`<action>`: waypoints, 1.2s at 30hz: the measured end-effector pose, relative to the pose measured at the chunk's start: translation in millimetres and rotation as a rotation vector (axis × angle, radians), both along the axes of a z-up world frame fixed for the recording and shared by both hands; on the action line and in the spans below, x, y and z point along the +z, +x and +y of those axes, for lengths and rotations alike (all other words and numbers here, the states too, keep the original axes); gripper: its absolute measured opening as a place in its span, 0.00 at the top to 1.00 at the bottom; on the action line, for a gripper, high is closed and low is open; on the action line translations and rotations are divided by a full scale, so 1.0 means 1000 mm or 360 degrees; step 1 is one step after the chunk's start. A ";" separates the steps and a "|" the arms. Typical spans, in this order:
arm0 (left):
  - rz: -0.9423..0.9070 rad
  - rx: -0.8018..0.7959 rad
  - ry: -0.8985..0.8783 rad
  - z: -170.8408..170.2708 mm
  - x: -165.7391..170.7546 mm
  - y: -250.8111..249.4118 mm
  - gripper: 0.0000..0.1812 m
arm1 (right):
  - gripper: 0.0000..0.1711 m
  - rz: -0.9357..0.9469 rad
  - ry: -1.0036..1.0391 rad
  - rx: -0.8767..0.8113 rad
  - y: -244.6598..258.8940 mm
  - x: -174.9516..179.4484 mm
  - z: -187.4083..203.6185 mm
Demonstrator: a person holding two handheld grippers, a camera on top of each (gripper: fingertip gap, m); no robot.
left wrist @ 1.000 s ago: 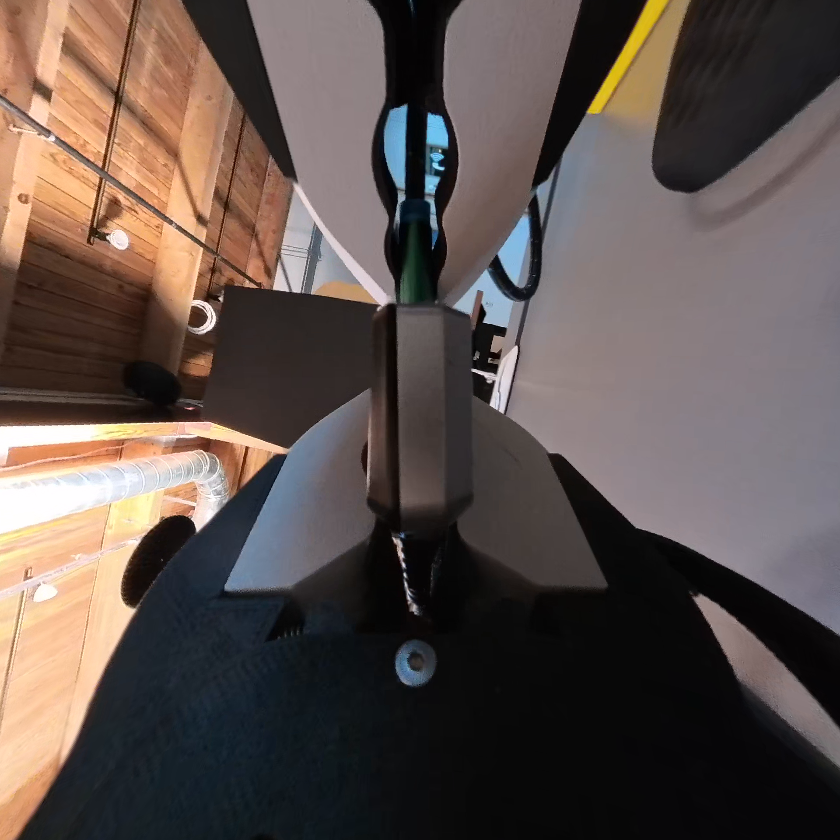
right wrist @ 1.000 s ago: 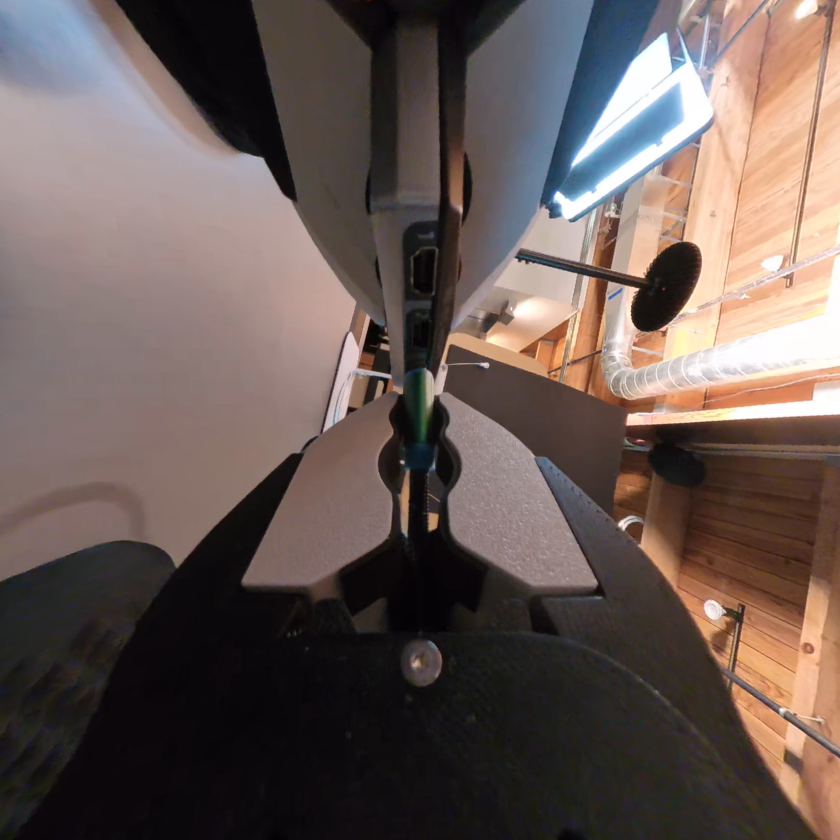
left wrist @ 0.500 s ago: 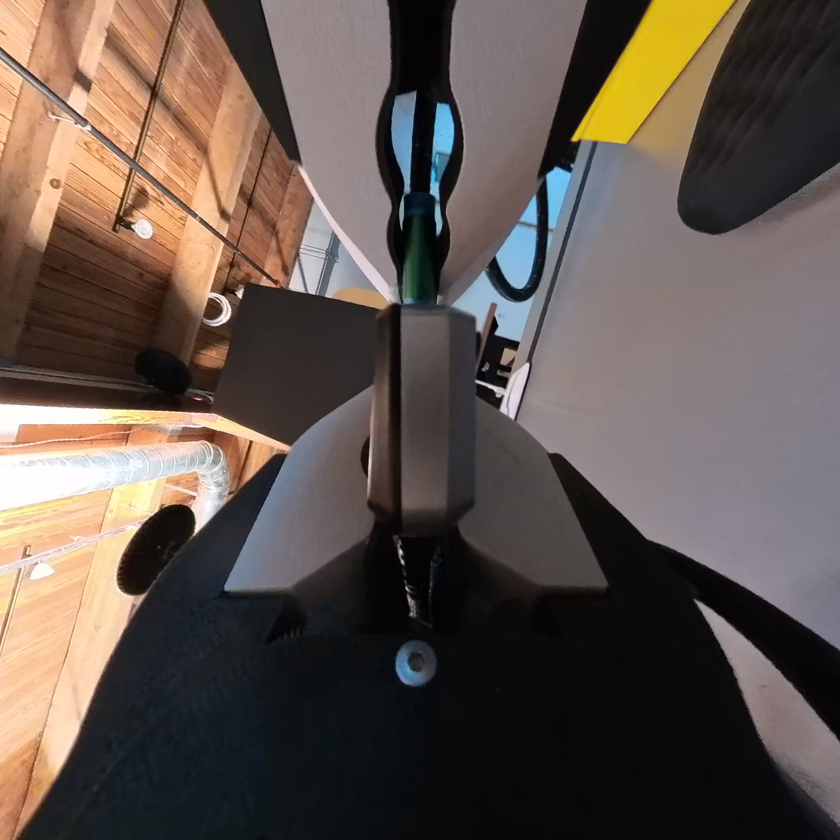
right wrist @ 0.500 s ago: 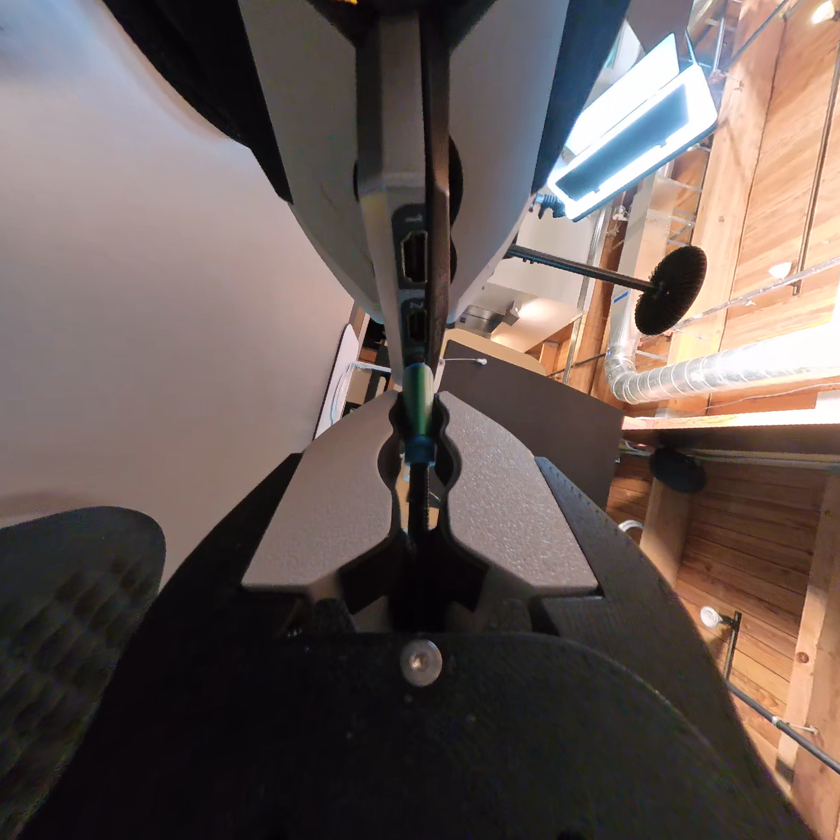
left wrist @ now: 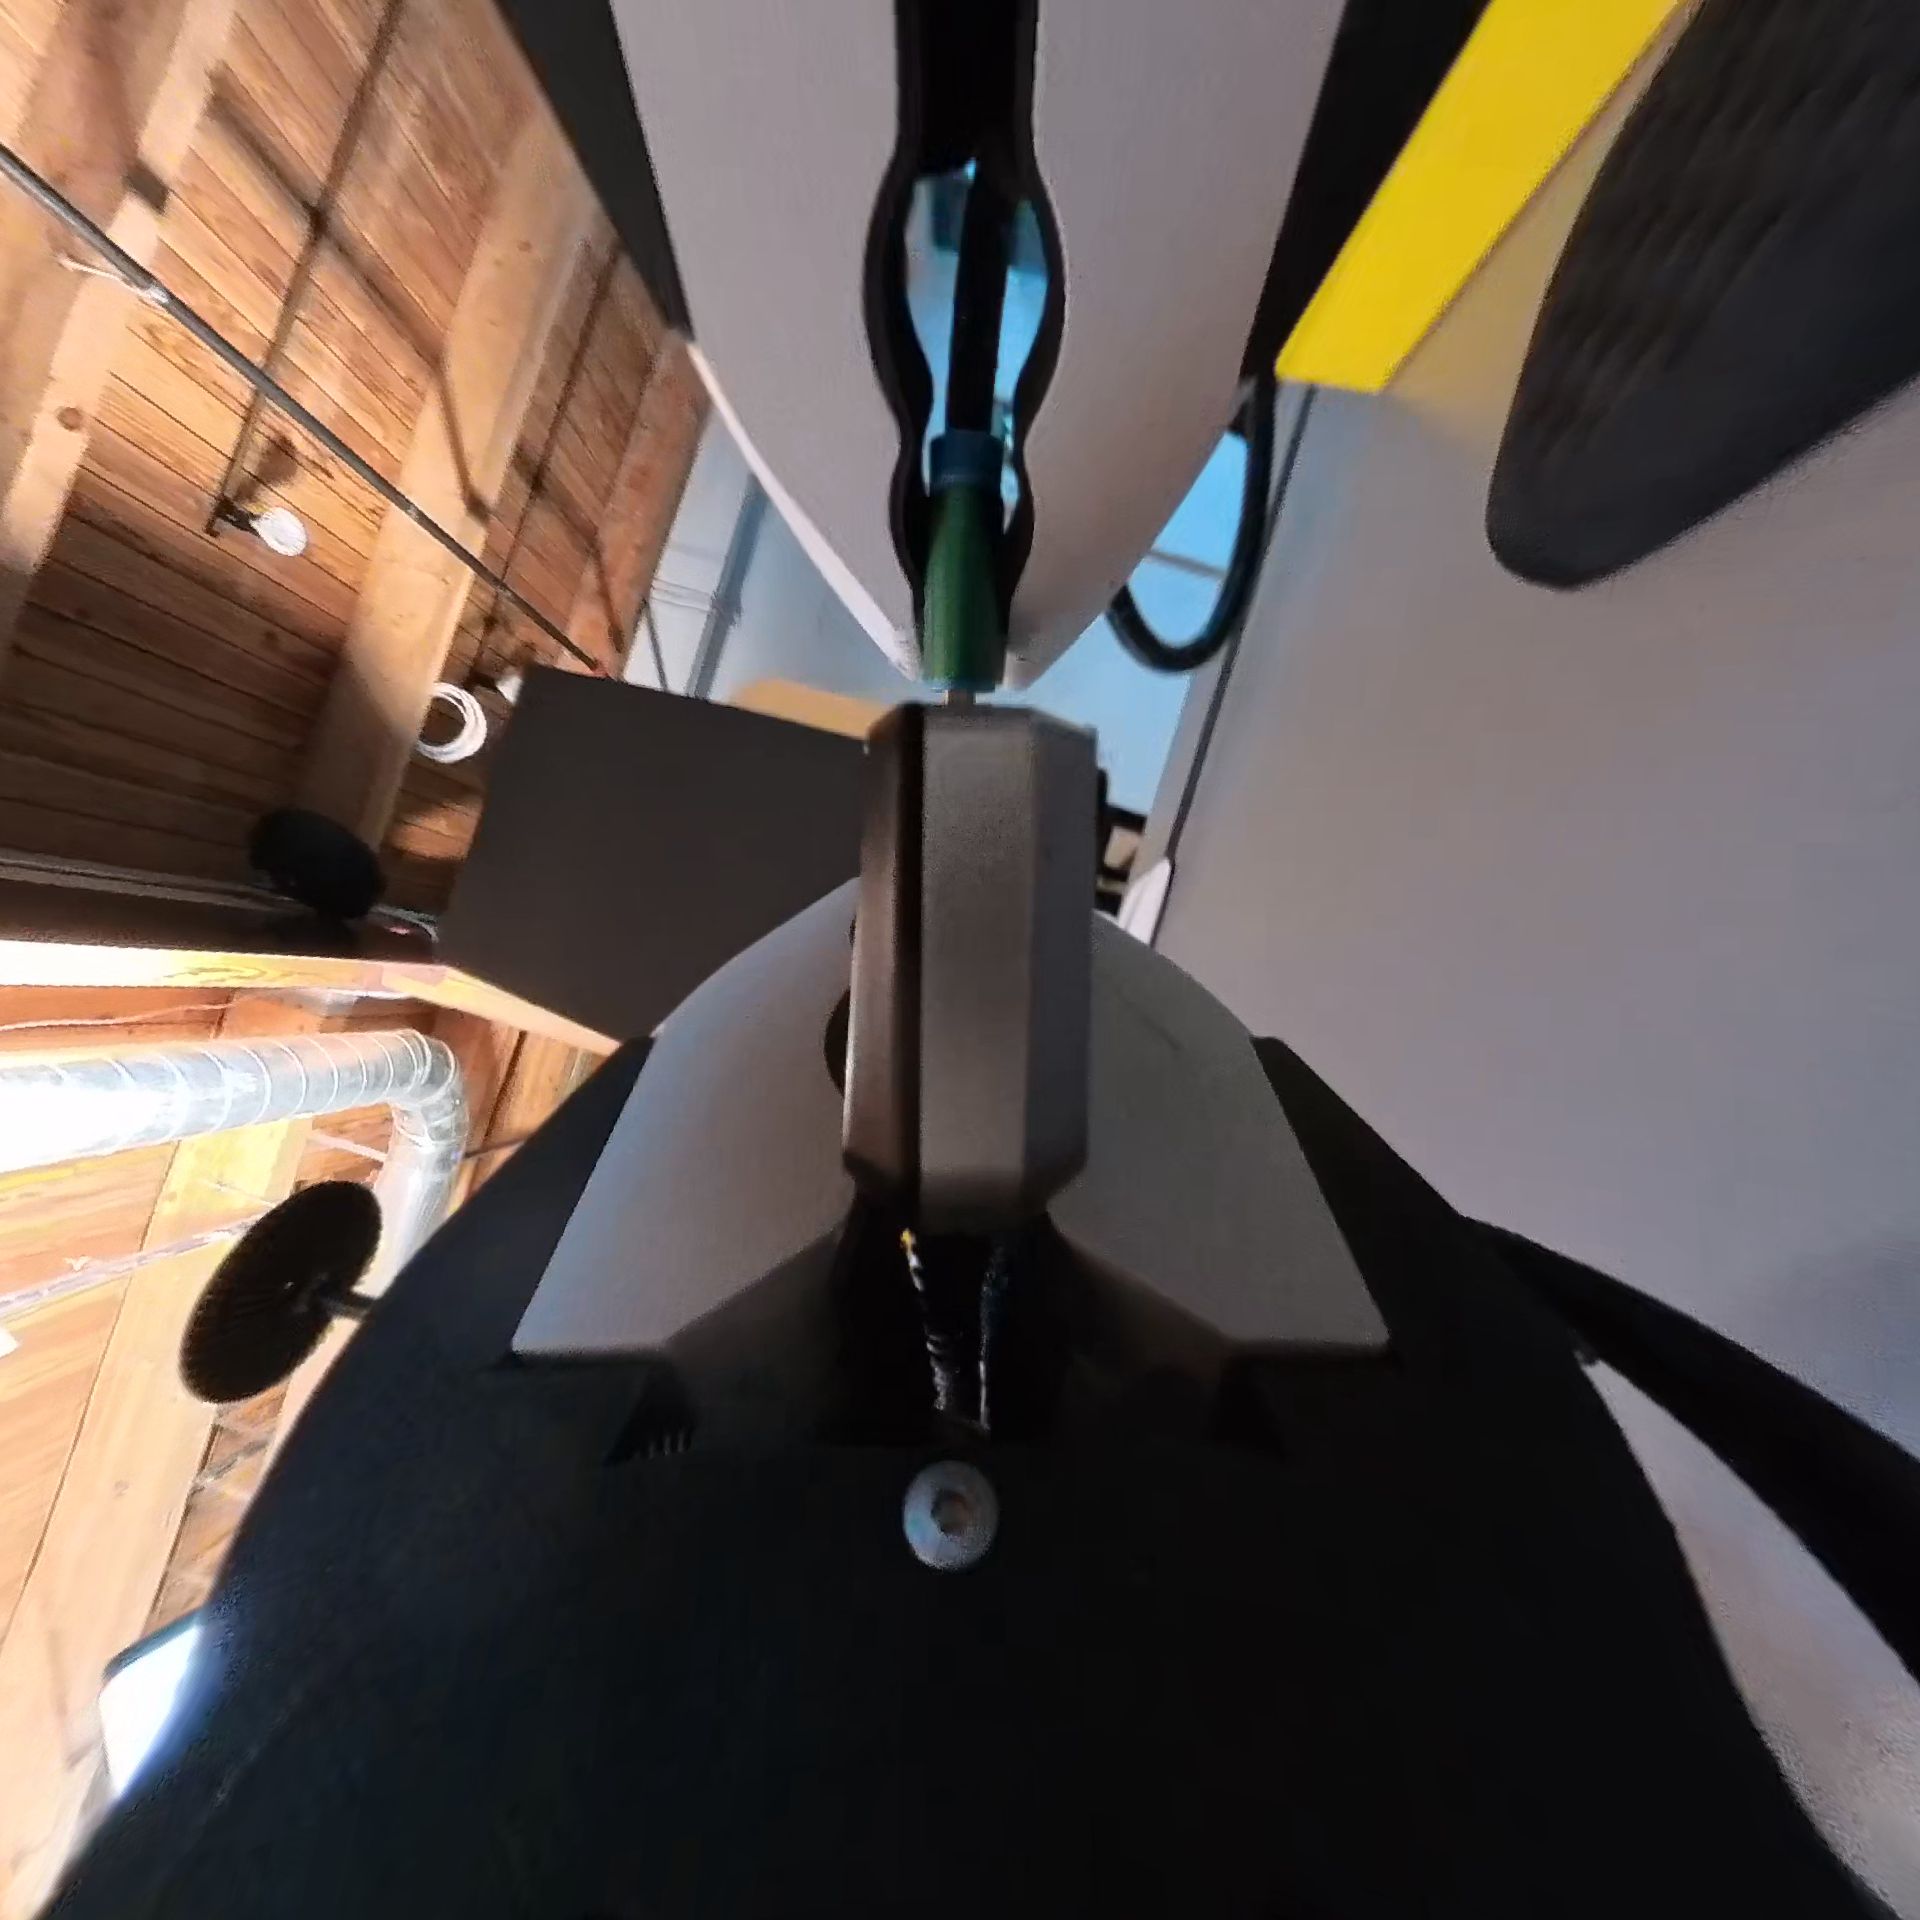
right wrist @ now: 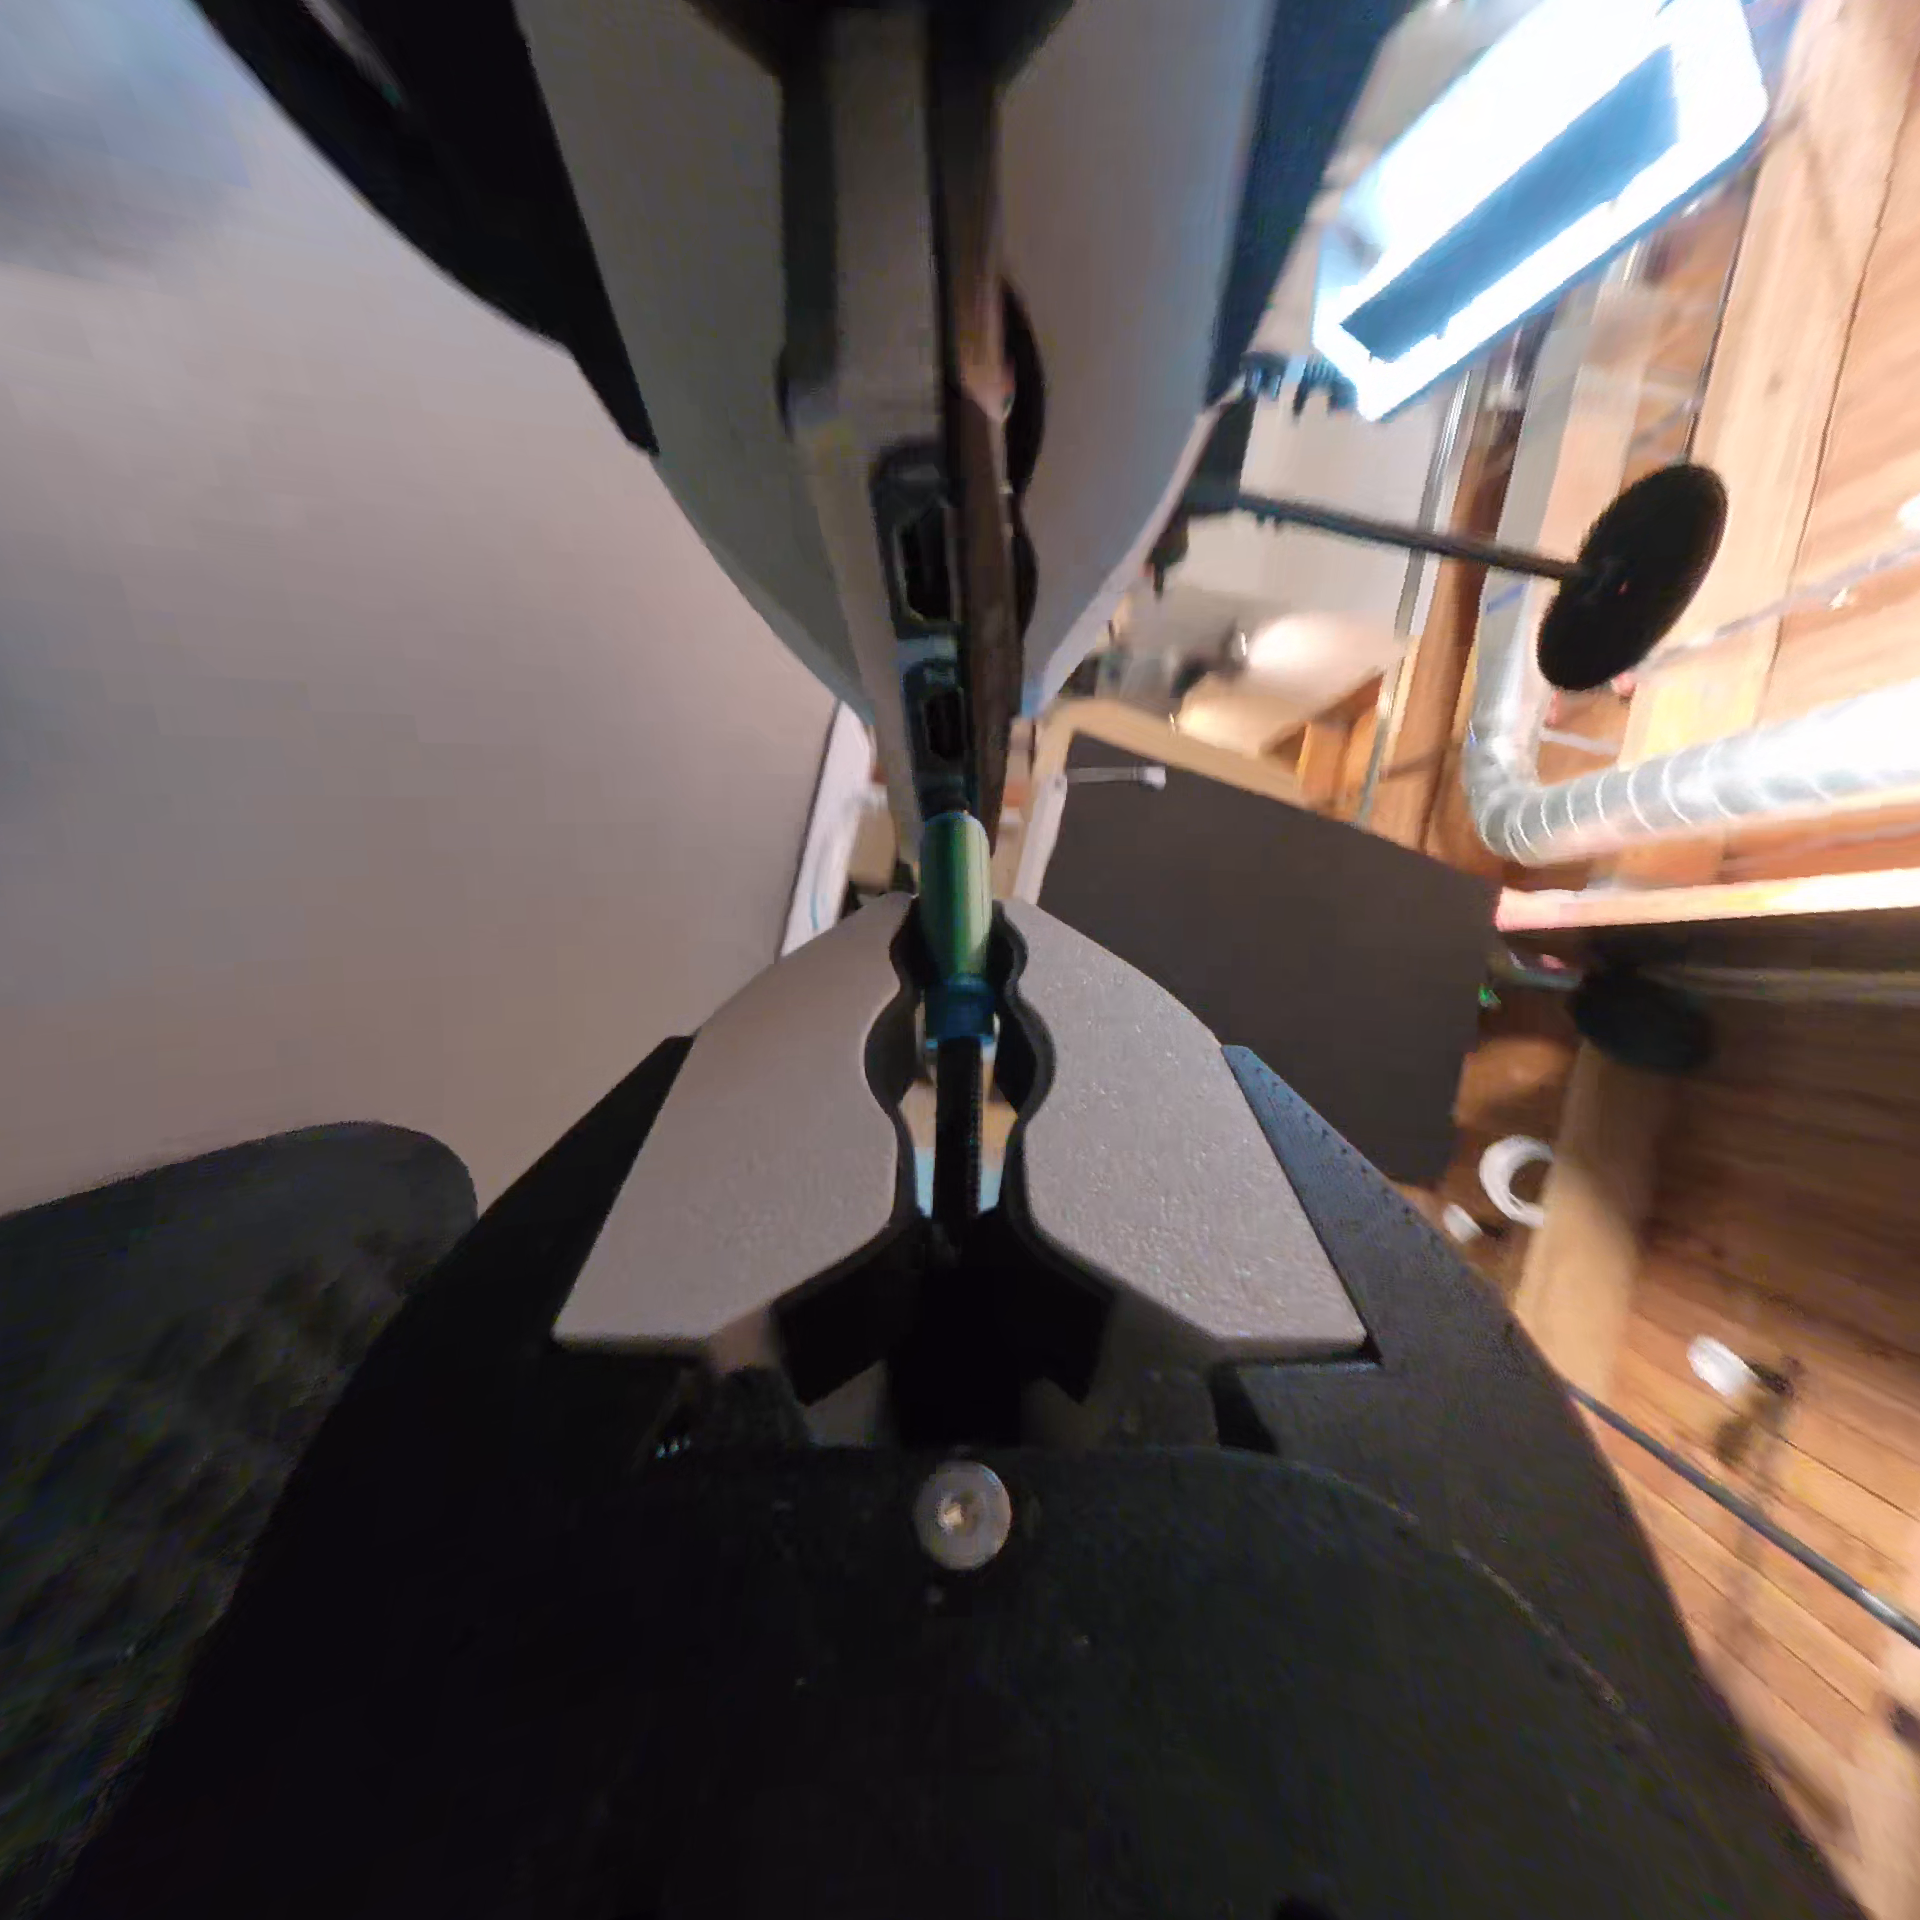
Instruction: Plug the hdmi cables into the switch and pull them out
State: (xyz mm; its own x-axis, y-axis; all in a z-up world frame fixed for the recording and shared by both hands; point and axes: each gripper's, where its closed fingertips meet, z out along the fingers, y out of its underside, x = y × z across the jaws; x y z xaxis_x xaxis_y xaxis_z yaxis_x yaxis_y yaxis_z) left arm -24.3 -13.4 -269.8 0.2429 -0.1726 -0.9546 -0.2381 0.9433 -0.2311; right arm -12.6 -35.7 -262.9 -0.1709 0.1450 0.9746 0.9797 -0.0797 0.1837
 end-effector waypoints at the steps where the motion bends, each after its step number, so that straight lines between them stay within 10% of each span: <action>1: -0.0035 -0.0032 0.0000 -0.004 0.004 -0.001 0.87 | 0.94 0.0046 -0.0020 0.0092 -0.003 0.004 -0.003; 30: 0.0021 -0.0019 0.0072 -0.005 -0.002 -0.002 0.88 | 0.93 -0.0032 -0.0018 0.0222 -0.011 -0.003 -0.014; 32: 0.0112 0.0437 -0.0112 0.069 -0.012 -0.029 0.87 | 0.93 -0.0009 0.0218 -0.0335 0.074 0.041 -0.042; 36: -0.0220 0.0051 -0.0313 0.028 0.023 -0.022 0.88 | 0.93 0.0811 0.0499 0.0148 0.093 0.111 -0.111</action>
State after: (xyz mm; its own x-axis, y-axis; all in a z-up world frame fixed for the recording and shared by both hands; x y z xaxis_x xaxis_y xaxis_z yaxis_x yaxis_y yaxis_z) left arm -46.0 14.6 -247.0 0.3773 -0.3421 -0.8606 -0.2204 0.8694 -0.4422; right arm 80.3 -146.8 -151.6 0.3303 -0.1555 0.9310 0.9437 0.0361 -0.3288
